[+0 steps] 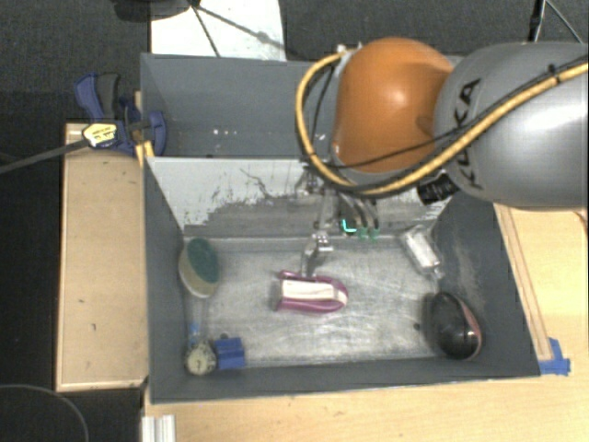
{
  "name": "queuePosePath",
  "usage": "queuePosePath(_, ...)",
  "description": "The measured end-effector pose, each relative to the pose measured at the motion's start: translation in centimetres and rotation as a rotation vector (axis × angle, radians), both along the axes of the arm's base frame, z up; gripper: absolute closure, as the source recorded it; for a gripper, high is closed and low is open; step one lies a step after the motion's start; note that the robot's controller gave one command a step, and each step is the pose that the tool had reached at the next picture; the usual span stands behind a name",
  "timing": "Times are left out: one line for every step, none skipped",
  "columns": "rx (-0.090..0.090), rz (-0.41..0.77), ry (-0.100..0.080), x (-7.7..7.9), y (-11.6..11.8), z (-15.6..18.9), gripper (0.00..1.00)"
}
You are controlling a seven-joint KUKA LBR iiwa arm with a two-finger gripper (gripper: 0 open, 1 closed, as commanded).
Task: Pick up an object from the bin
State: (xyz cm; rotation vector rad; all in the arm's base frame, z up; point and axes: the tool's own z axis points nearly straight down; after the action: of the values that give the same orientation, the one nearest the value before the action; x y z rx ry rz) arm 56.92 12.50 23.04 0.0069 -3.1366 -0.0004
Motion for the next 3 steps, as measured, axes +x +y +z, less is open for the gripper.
queuePosePath(0.002,0.058,-0.015,-1.6,-4.8,-16.0,0.0)
queuePosePath(0.002,0.015,-0.012,-2.8,-4.5,-12.8,0.0)
queuePosePath(0.0,0.036,-0.007,-3.0,-4.8,-13.0,0.0)
